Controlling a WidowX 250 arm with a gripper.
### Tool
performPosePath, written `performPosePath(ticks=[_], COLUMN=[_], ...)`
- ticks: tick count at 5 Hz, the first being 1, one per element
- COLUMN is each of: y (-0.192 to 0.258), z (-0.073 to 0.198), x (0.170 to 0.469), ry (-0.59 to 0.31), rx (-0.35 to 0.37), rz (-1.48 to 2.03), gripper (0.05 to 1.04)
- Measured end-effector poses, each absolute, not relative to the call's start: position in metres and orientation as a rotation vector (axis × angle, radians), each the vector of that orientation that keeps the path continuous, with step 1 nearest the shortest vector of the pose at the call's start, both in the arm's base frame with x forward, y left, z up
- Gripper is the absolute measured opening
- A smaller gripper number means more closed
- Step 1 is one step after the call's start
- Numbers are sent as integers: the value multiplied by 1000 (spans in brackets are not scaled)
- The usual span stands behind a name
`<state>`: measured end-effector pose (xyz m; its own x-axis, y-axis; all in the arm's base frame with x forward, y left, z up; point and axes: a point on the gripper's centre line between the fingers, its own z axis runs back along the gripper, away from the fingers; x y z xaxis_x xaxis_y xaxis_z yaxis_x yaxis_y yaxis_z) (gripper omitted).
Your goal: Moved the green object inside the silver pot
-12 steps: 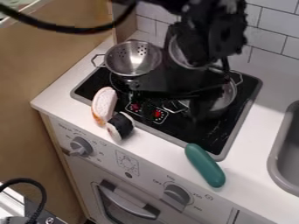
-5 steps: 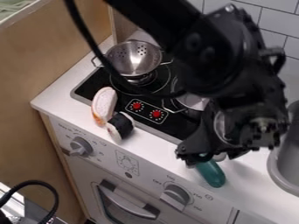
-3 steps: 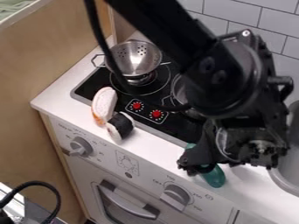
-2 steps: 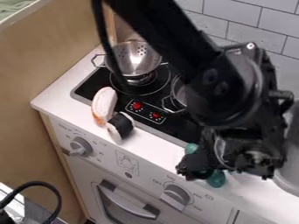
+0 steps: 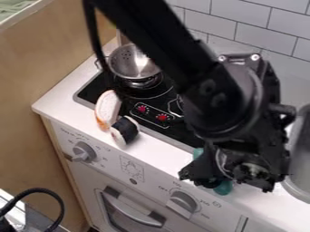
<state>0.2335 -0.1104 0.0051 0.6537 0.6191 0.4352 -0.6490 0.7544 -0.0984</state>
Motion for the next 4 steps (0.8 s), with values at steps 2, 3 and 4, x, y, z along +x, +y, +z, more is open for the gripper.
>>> performPosePath(ticks=[2,3,4], y=[-106,-101,-90], z=[8,23,52], x=[230,228,236], ry=[-424,-365,-298], rx=[39,29,18], rz=[730,720,692], gripper=[404,404,404])
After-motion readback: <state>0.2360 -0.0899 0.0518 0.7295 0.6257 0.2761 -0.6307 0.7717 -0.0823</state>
